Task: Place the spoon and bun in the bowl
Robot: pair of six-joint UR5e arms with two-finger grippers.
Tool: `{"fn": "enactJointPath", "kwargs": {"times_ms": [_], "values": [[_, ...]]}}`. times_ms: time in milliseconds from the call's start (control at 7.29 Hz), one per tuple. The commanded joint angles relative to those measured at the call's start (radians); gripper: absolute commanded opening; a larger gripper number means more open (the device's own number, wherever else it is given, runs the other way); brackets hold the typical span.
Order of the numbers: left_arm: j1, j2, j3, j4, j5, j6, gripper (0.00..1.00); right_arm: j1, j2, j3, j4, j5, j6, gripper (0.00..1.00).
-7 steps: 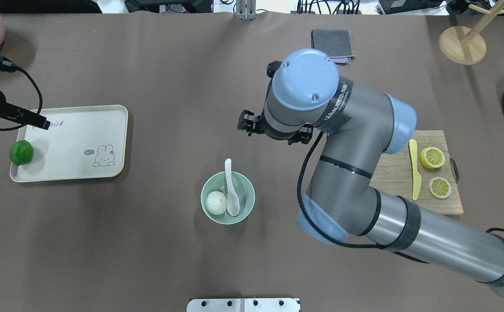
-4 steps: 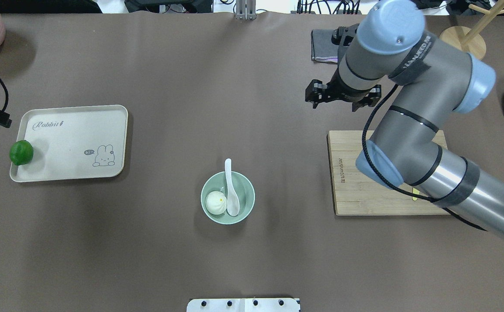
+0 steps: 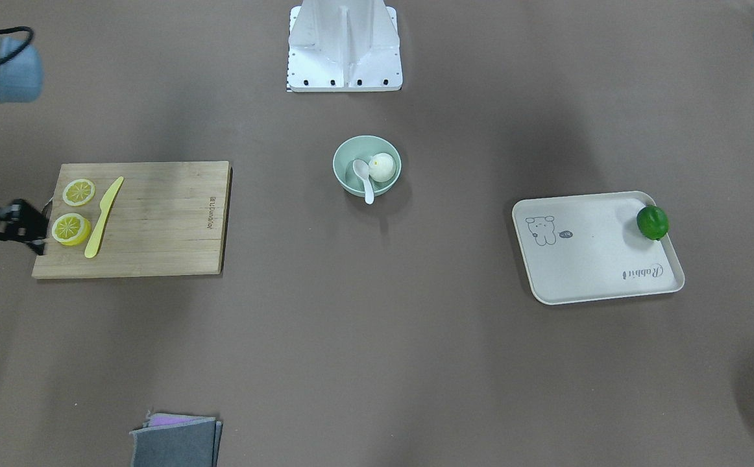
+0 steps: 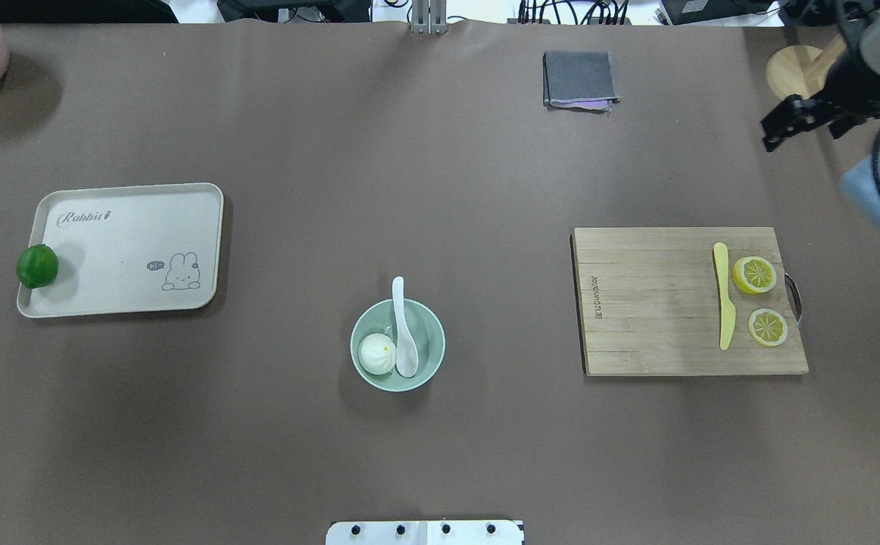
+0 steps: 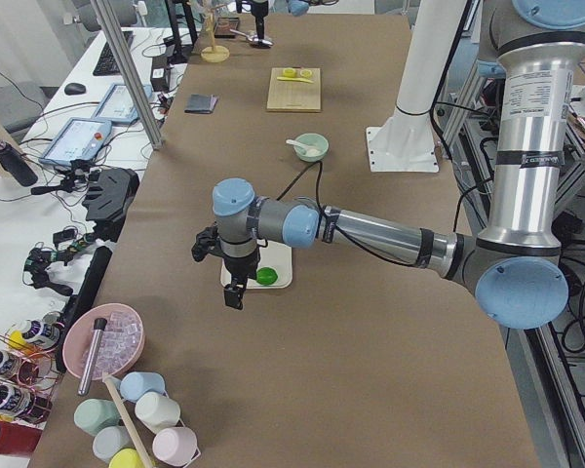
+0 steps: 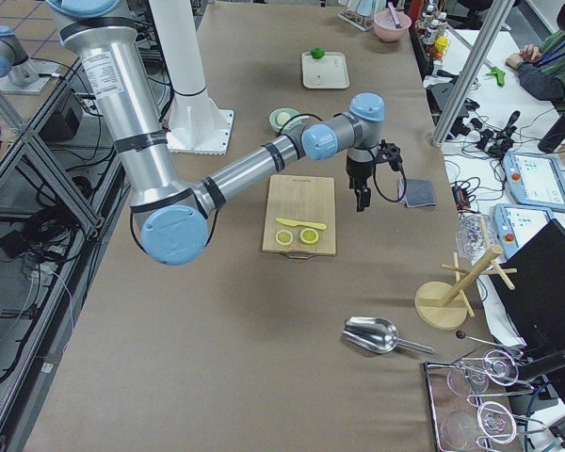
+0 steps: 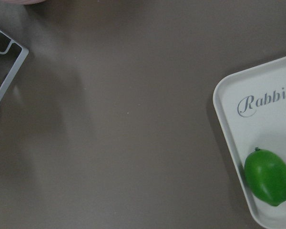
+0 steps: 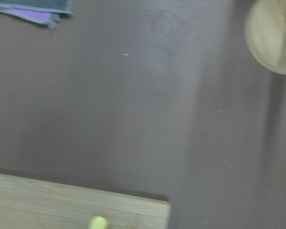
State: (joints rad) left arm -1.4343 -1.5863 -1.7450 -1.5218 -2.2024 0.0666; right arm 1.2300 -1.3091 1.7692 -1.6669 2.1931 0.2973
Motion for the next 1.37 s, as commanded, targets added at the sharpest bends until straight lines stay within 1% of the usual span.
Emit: {"fn": "enactJointPath", "kwargs": {"times_ms": [0,137,274,548,685,960,1234], "values": [[-0.084,0.005,0.056,0.014,-0.052,0.050,0.99,0.248,-0.239,-0.007,0.002,0.070,-0.347,1.00],[-0.089,0.022,0.071,0.011,-0.127,0.042,0.99,0.323,-0.333,0.001,0.004,0.056,-0.422,1.00],[-0.104,0.064,0.044,0.002,-0.125,0.048,0.99,0.374,-0.387,-0.007,0.004,0.054,-0.437,1.00],[-0.106,0.081,0.024,-0.001,-0.125,0.042,0.99,0.414,-0.461,-0.022,0.003,0.065,-0.437,1.00],[-0.106,0.082,0.019,-0.001,-0.122,0.042,0.99,0.443,-0.470,-0.013,0.004,0.063,-0.437,1.00],[-0.104,0.078,-0.010,-0.003,-0.071,0.050,0.99,0.445,-0.473,-0.020,0.003,0.066,-0.434,1.00],[-0.104,0.078,-0.004,-0.003,-0.071,0.050,0.99,0.444,-0.478,-0.020,0.003,0.068,-0.432,1.00]]}}
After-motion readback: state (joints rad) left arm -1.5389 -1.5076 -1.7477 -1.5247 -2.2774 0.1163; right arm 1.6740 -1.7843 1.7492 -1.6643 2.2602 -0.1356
